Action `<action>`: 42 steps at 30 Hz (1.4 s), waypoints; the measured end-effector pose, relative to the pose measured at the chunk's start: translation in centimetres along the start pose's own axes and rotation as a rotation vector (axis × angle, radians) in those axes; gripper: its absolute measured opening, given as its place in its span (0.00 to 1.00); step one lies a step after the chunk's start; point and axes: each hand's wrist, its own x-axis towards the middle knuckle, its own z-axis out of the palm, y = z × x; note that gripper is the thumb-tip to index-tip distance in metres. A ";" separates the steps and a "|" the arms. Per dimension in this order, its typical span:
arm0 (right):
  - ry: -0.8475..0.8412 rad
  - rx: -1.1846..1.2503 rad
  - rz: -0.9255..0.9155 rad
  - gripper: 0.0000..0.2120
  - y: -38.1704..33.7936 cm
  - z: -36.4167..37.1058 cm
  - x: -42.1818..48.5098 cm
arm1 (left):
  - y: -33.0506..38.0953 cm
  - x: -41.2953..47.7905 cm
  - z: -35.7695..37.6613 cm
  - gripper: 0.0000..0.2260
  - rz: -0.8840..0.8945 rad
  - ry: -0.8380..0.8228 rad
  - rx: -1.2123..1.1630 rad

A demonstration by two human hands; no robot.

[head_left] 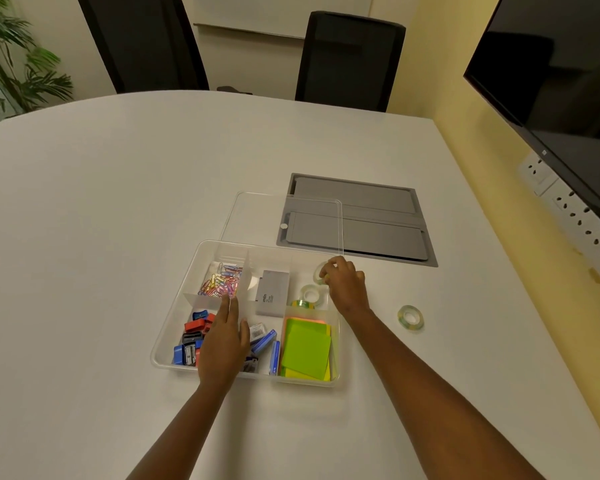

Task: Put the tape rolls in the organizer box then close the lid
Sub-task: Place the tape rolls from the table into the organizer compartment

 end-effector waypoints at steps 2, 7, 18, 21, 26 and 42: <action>-0.008 0.003 -0.021 0.15 0.1 0.0 0.4 | 0.0 0.0 0.0 0.22 -0.006 -0.003 -0.007; 0.141 0.196 0.054 0.18 1.5 -0.1 0.2 | -0.1 0.1 0.1 0.22 -0.001 0.009 -0.026; -0.033 -0.124 0.577 0.19 9.4 0.3 -6.3 | -0.1 0.1 0.2 0.22 -0.001 0.013 -0.024; 0.043 -0.065 0.631 0.16 10.2 0.7 -7.2 | -0.2 0.1 0.2 0.22 -0.001 0.008 -0.010; 0.090 0.098 0.607 0.12 10.7 1.0 -7.5 | -0.2 0.1 0.2 0.22 -0.002 0.011 -0.014; 0.056 0.292 0.146 0.11 -2.2 0.7 0.1 | -0.3 0.2 0.3 0.22 -0.012 0.011 -0.015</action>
